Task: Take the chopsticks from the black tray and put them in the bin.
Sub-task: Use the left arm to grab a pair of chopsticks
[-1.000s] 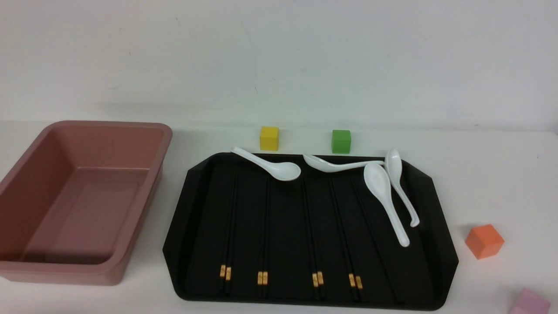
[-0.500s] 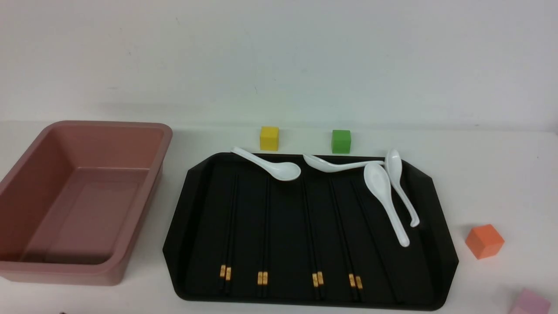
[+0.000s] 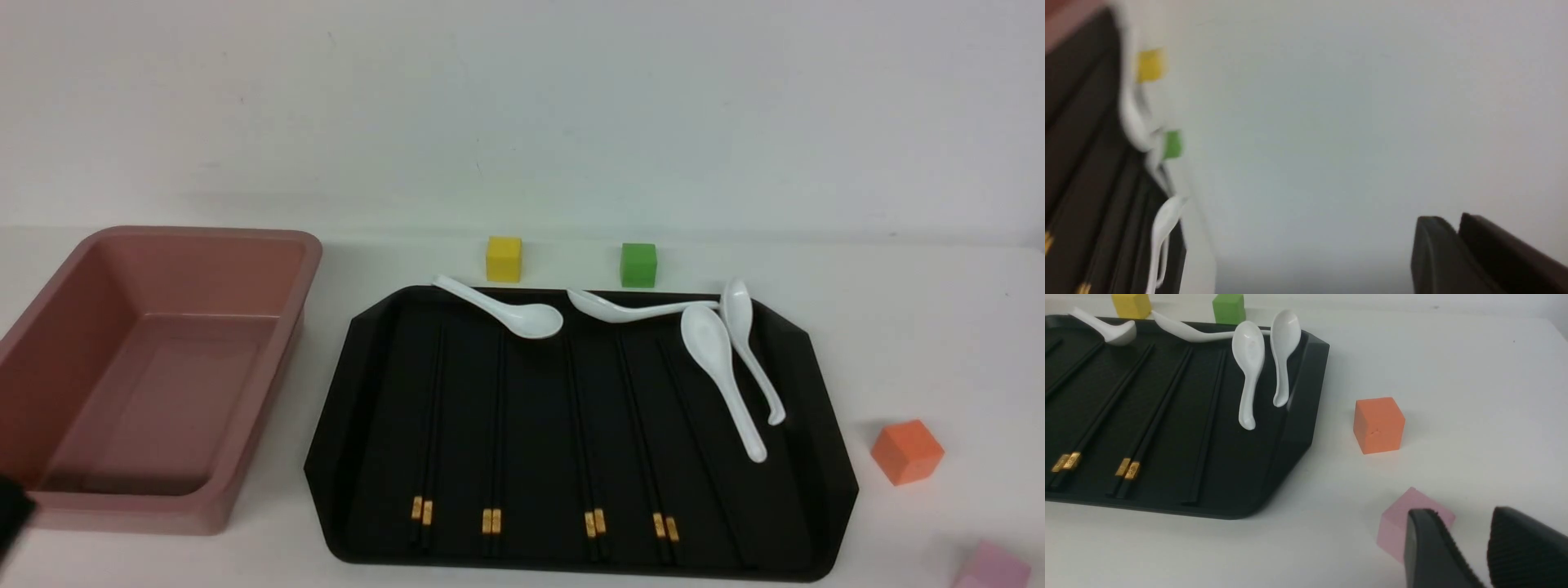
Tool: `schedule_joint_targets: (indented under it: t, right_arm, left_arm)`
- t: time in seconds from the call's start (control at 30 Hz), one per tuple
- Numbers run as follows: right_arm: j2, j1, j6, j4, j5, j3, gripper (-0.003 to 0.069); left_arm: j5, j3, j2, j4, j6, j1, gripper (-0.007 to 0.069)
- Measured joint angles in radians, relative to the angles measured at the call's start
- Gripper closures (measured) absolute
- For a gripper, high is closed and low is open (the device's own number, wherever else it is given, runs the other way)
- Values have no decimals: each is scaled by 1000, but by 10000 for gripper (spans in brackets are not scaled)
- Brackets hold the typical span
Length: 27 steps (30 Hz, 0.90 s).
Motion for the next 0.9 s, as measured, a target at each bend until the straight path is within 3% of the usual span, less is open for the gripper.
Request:
schedule_joint_targets:
  t: [0.13,0.17,0.2,0.27,0.4,0.53,0.77,0.9]
  right_arm:
    - [0,0,0,0,0,0,419]
    - [0,0,0,0,0,0,419]
    - [0,0,0,0,0,0,419]
    - [0,0,0,0,0,0,419]
    - [0,0,0,0,0,0,419]
    - [0,0,0,0,0,0,419]
    - [0,0,0,0,0,0,419]
    - [0,0,0,0,0,0,419]
  left_arm:
    - [127,-139,196,143,70,0,637]
    - [263,-213,342,260,69,0,637]
    - [281,-221,360,274,66,0,637]
    - [493,-321,563,452,44,0,637]
    - [721,-478,890,675,31,-6,637]
    - [787,-613,1108,819,-8,-106,637]
    - [707,-776,1362,960,-208,-369,637]
    - [685,-874,1504,1048,-266,-449,598]
